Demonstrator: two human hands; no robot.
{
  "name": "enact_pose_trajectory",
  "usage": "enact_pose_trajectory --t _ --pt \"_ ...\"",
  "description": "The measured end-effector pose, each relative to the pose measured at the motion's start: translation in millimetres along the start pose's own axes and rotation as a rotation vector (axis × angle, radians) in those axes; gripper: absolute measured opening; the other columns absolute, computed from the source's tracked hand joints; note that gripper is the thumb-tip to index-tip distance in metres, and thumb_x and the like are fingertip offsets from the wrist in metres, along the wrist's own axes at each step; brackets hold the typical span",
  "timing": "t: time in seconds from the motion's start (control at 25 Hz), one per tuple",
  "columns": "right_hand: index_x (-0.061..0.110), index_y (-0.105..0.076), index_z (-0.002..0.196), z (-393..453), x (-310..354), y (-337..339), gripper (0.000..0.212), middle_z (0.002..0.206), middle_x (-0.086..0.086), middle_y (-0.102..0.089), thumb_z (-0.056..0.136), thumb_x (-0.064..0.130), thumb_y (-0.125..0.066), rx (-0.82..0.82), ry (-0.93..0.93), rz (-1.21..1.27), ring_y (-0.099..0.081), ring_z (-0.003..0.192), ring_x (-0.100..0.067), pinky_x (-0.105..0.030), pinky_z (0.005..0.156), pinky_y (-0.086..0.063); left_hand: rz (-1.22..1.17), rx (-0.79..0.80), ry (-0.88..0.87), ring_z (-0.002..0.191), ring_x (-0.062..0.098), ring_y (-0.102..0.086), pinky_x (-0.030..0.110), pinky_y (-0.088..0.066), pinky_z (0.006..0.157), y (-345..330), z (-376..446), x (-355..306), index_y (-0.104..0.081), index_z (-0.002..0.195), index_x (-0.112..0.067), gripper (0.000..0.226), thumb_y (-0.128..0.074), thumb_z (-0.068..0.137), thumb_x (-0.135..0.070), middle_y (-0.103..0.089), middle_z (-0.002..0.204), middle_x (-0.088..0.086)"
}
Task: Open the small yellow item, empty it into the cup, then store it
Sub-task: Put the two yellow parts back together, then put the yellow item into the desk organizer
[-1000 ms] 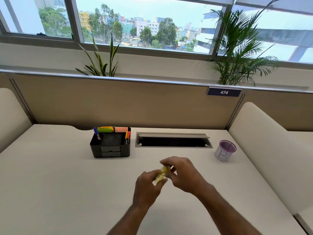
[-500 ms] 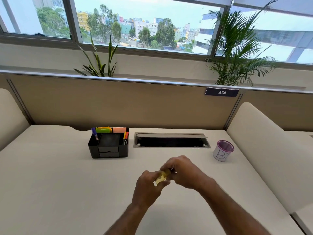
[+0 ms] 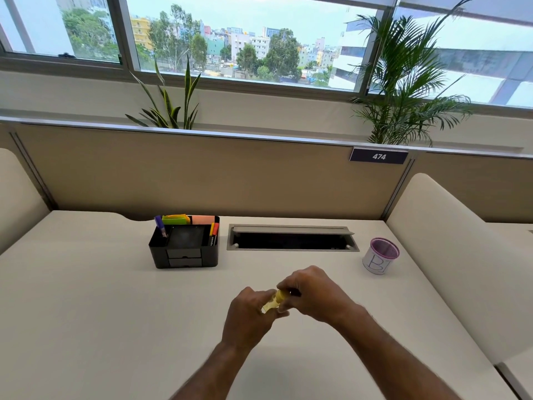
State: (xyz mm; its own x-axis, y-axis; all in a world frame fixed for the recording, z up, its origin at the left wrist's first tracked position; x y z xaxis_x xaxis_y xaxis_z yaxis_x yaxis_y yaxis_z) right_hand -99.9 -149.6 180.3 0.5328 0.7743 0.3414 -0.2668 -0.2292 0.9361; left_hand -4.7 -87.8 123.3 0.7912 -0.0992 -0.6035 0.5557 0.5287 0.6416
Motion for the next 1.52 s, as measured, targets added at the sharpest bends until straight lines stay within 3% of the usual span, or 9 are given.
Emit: enact_pose_trajectory --t 0.32,0.52,0.76,0.84,1.0,1.24,1.32,1.4,1.52 --pt "0.017 -0.072 0.114 13.5 1.3 -9.3 0.026 0.104 -0.002 -0.077 0.089 0.024 -0.07 -0.024 -0.007 -0.02 -0.07 0.086 -0.014 -0.026 0.082 -0.059 0.03 -0.007 0.021 0.057 0.006 -0.046 0.009 -0.03 0.052 -0.2 2.6 16.8 -0.075 0.089 -0.029 0.026 -0.087 0.067 -0.036 -0.073 0.065 -0.007" --pt "0.019 -0.069 0.12 35.9 13.9 -30.1 0.031 0.11 -0.001 -0.075 0.089 0.024 -0.069 -0.022 -0.005 0.008 -0.068 0.092 -0.014 -0.024 0.085 -0.056 0.072 -0.025 0.106 0.067 0.013 -0.06 0.012 -0.037 0.058 3.6 -0.6 50.4 -0.074 0.095 -0.023 0.038 -0.089 0.064 -0.038 -0.077 0.079 -0.004" --pt "0.015 -0.069 0.12 99.3 37.0 -35.1 0.035 0.114 -0.003 -0.072 0.085 0.018 -0.074 -0.074 -0.014 0.129 -0.065 0.094 -0.014 -0.026 0.086 -0.057 0.309 0.079 0.235 0.087 0.023 -0.07 0.036 -0.058 0.071 24.2 -6.0 126.3 -0.067 0.118 -0.014 0.067 -0.083 0.065 -0.052 -0.077 0.1 0.004" --pt "0.015 -0.069 0.119 126.1 51.7 -38.6 0.035 0.112 -0.003 -0.072 0.085 0.02 -0.074 -0.088 0.038 0.125 -0.063 0.092 -0.012 -0.028 0.085 -0.057 0.428 0.156 0.278 0.093 0.027 -0.07 0.042 -0.059 0.074 31.1 -12.8 158.4 -0.066 0.119 -0.012 0.07 -0.07 0.07 -0.063 -0.076 0.105 0.007" --pt "0.016 -0.067 0.12 183.9 84.0 -52.3 0.036 0.113 -0.004 -0.072 0.086 0.02 -0.073 -0.093 0.124 0.098 -0.067 0.097 -0.017 -0.03 0.086 -0.057 0.637 0.313 0.418 0.109 0.031 -0.067 0.05 -0.056 0.084 37.7 -28.0 225.5 -0.066 0.122 -0.017 0.09 -0.016 0.082 -0.081 -0.071 0.12 0.007" --pt "0.017 -0.072 0.108 271.8 117.0 -83.8 0.03 0.099 -0.007 -0.074 0.084 0.035 -0.072 -0.079 0.137 0.025 -0.067 0.089 -0.023 -0.041 0.079 -0.058 0.655 0.402 0.507 0.112 0.028 -0.066 0.055 -0.055 0.086 37.6 -43.3 287.0 -0.066 0.121 -0.019 0.089 -0.013 0.085 -0.08 -0.068 0.126 0.005" --pt "0.019 -0.072 0.095 295.1 119.8 -98.2 0.025 0.09 -0.006 -0.072 0.084 0.041 -0.07 -0.054 0.103 -0.021 -0.065 0.083 -0.024 -0.039 0.073 -0.057 0.642 0.403 0.511 0.117 0.029 -0.063 0.056 -0.05 0.094 34.0 -45.2 299.3 -0.063 0.126 -0.02 0.086 -0.014 0.086 -0.078 -0.065 0.131 0.006" --pt "0.014 -0.07 0.089 311.8 122.2 -110.9 0.025 0.088 -0.007 -0.071 0.085 0.039 -0.069 -0.004 0.093 -0.059 -0.064 0.083 -0.026 -0.032 0.067 -0.049 0.607 0.416 0.51 0.127 0.03 -0.055 0.056 -0.029 0.107 28.6 -45.7 306.0 -0.056 0.133 -0.02 0.084 -0.017 0.087 -0.078 -0.056 0.141 0.008" --pt "0.009 -0.067 0.089 331.0 125.1 -128.0 0.032 0.09 -0.01 -0.069 0.086 0.042 -0.068 0.055 0.063 -0.05 -0.063 0.083 -0.028 -0.032 0.063 -0.044 0.57 0.383 0.498 0.138 0.032 -0.042 0.053 -0.003 0.112 23.8 -41.6 311.9 -0.044 0.143 -0.022 0.081 -0.022 0.088 -0.078 -0.043 0.151 0.009"
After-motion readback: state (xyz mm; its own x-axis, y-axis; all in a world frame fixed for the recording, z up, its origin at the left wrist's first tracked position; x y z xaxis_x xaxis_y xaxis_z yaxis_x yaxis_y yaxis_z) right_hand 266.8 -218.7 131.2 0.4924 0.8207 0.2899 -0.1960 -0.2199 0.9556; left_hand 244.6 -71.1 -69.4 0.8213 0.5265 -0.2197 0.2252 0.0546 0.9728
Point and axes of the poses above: each hand's wrist, its own z-axis towards the middle knuckle, its own y-axis out of the back of the hand, x = y × z, the point moved 8 cm from there along z, towards the middle knuckle
